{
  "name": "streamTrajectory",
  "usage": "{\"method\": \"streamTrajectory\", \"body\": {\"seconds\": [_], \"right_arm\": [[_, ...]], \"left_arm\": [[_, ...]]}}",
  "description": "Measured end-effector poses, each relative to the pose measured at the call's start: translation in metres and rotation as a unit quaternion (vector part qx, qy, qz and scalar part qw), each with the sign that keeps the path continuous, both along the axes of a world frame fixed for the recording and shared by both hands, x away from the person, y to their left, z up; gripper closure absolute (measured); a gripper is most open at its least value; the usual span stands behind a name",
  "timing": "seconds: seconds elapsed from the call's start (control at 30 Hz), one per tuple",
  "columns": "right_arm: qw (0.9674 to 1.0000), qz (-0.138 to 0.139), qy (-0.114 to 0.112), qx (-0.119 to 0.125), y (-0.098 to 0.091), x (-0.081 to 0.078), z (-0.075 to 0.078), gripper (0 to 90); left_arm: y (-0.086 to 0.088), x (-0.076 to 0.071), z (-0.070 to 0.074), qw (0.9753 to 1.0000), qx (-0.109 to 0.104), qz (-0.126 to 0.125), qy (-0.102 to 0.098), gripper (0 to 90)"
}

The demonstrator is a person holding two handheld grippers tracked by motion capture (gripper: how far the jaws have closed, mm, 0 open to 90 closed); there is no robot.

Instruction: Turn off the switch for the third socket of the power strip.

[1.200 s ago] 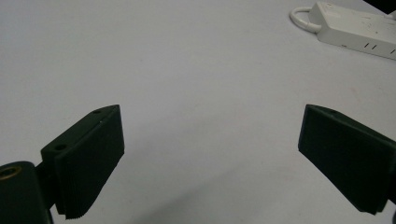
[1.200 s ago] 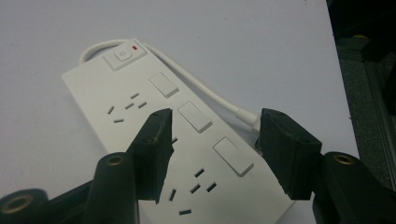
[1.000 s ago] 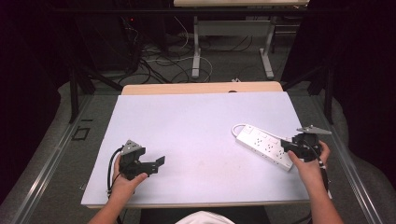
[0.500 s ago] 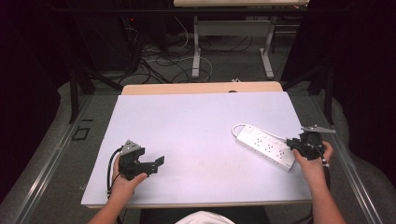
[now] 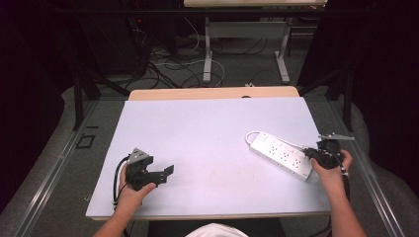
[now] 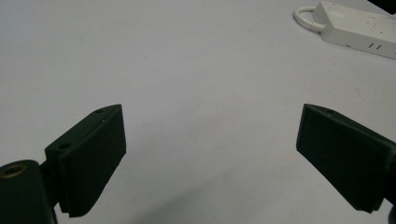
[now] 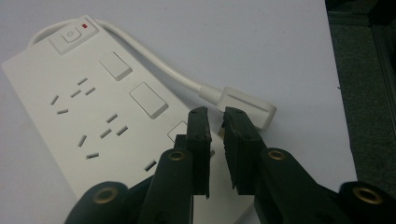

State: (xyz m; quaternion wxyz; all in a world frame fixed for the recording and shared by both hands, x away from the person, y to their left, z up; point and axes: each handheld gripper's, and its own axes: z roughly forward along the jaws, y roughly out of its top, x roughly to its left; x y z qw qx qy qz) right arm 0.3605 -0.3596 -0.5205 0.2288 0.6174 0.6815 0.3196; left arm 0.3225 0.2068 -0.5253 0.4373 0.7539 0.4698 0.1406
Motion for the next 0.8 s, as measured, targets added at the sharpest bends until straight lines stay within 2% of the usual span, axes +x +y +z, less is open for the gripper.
{"method": "streamTrajectory", "body": {"seconds": [0.27,0.5,0.8], "right_arm": [[0.9997,-0.003,0.020,0.014,0.0006,0.0037,-0.0040,83.1],[0.9995,0.005,0.026,0.018,-0.0006,0.0049,-0.0053,86.3],[0.9994,0.002,0.029,0.018,-0.0002,0.0037,-0.0050,87.0]], "left_arm": [[-0.0005,0.0000,-0.0004,1.0000,0.004,-0.002,0.000,8.3],[-0.0002,-0.0002,-0.0002,1.0000,0.003,-0.002,0.001,8.3],[-0.0010,0.0000,-0.0008,1.0000,0.004,-0.001,-0.005,8.4]]}}
